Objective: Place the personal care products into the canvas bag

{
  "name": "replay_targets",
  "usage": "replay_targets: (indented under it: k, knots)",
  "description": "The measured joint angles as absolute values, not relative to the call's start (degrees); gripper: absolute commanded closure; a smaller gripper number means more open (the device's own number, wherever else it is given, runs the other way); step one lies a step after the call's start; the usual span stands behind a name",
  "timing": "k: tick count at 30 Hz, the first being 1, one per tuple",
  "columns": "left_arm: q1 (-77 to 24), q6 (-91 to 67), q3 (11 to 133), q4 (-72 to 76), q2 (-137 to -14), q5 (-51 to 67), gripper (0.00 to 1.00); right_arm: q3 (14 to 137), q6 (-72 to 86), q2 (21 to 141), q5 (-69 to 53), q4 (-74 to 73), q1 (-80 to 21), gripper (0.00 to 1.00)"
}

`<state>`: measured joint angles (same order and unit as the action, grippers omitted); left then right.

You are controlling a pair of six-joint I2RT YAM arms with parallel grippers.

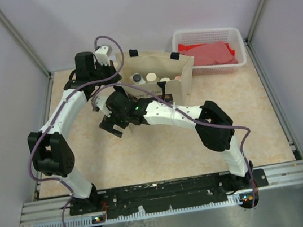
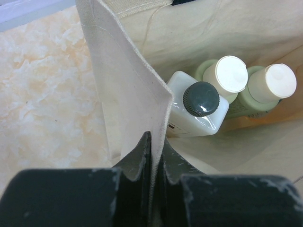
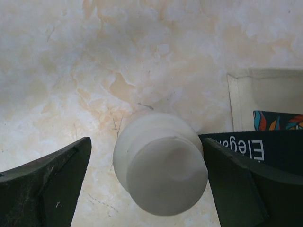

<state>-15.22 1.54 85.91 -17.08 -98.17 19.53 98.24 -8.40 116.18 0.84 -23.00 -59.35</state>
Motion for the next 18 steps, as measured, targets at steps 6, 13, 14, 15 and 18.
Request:
replay_targets:
  k: [6, 13, 14, 15, 18]
  knots:
    - [-15.22, 1.56, 85.91, -17.08, -98.17, 19.51, 1.0, 99.55, -9.26, 118.32, 0.71, -24.36, -58.89, 0.01]
    - [-15.22, 1.54, 85.91, -17.08, -98.17, 19.51, 1.0, 99.46, -9.23, 119.7, 0.56, -25.32, -58.15, 0.05]
    - [-15.22, 1.54, 85.91, -17.08, -98.17, 19.51, 1.0, 99.37, -9.21, 119.74, 0.51, -25.34, -58.0, 0.08]
    - [-15.22, 1.54, 85.91, -17.1, -98.17, 19.51, 1.0, 99.35, -9.23, 119.74, 0.51, -25.28, -57.93, 0.1]
    - [-15.22, 1.54, 85.91, -17.1, -98.17, 19.51, 1.0, 98.89, -9.02, 119.74, 0.36, -24.01, -57.74, 0.22]
